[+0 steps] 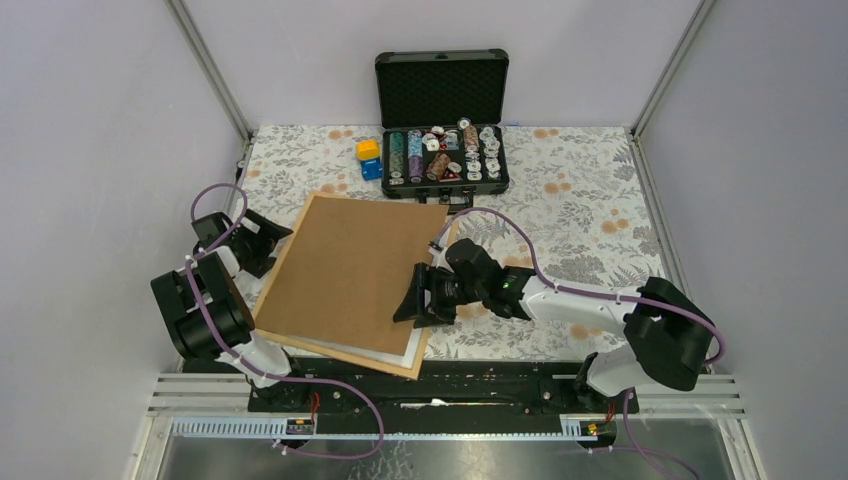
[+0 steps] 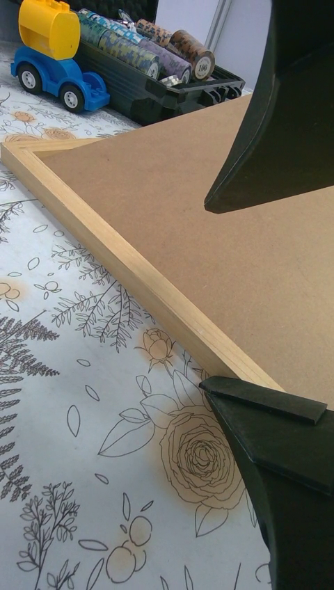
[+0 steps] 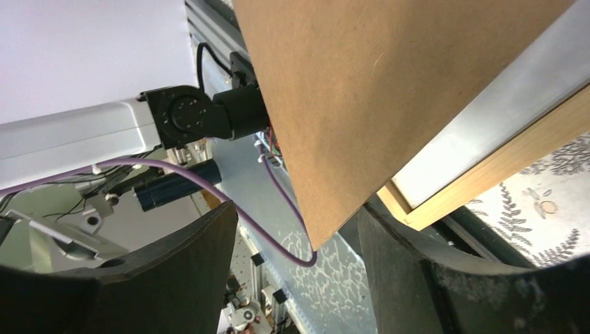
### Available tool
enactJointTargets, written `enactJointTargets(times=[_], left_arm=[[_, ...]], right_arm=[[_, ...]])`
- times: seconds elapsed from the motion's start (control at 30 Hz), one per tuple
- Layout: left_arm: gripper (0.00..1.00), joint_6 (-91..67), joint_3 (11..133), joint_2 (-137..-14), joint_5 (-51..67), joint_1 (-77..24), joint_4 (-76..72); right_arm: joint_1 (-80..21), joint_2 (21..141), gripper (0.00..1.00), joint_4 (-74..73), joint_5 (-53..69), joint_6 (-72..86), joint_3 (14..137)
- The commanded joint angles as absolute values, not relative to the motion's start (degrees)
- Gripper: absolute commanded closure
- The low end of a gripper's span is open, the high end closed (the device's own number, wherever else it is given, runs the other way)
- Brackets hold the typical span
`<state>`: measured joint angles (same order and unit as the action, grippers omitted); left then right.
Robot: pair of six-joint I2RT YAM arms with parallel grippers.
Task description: Put the photo into the frame
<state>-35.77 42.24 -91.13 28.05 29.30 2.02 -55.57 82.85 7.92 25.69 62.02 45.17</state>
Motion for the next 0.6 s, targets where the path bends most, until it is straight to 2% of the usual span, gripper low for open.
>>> enactJointTargets(times=[0.0,0.27,0.57], left_arm=[[0.02,-35.5,37.6,-94.9,28.0,28.2,17.6],[0.02,-35.4,37.5,-94.6,27.5,28.3,17.7],[0.02,-35.4,37.5,-94.6,27.2,28.2,17.8]], right_arm=[[-53.7,83.8,0.29,17.0,13.6,58.3,48.6],[-53.5,88.3,0.29,22.1,13.6,58.9,41.8],[-53.1,92.4,0.29,22.0,12.0,56.7,41.1]])
